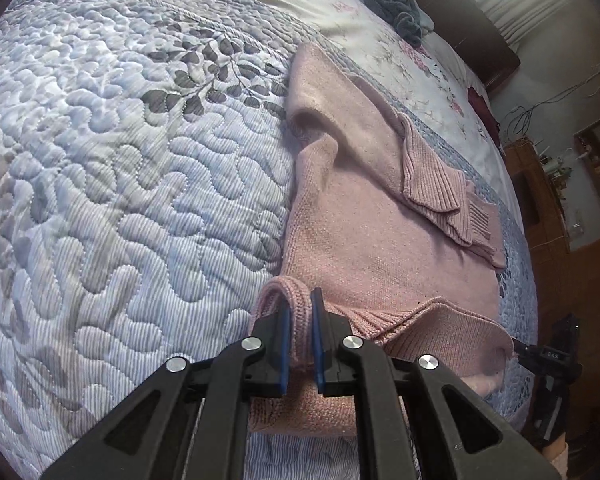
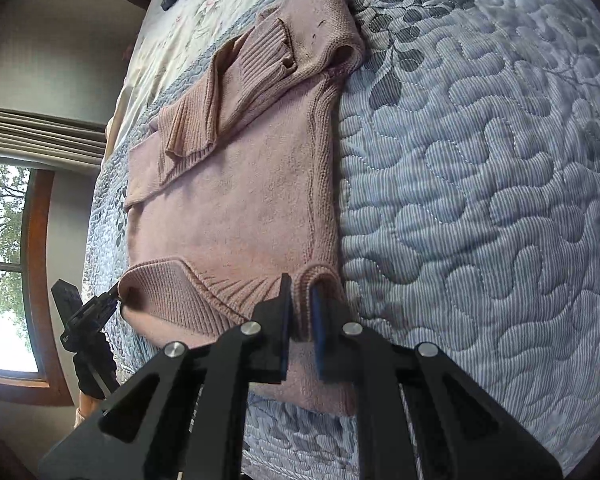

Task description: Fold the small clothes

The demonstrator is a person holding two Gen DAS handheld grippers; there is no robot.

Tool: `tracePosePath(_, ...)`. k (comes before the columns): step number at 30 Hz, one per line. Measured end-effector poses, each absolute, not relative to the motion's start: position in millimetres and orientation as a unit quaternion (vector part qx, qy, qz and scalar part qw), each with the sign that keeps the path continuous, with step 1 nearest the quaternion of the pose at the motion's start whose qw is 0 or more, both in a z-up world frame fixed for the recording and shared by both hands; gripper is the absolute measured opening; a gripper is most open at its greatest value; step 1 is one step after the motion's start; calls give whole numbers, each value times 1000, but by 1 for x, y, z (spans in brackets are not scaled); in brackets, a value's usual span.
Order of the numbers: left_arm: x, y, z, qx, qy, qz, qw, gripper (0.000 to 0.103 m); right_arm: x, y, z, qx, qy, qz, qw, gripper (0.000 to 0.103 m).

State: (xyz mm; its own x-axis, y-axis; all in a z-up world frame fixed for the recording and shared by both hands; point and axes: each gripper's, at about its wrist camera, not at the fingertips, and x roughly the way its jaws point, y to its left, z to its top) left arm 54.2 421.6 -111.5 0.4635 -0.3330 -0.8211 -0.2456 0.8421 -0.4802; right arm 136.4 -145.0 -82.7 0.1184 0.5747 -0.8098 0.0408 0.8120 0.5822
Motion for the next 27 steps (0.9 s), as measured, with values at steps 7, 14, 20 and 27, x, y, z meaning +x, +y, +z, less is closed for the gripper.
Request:
tracePosePath(7, 52, 436, -112, -336, 519, -37, 785, 16, 140, -152, -83, 262, 642, 195, 694, 14)
tracePosePath(14, 28, 447, -78, -290, 490, -26, 821, 31, 129, -168, -58, 218, 616, 166, 739, 53)
tracePosePath(20, 46, 420, -67, -158, 498, -56, 851, 38, 119, -171, -43, 207, 601, 181, 751, 53)
tracePosePath(27, 81, 386, -93, -49, 534, -66, 841, 40, 114, -159, -46, 195, 601, 186, 753, 53)
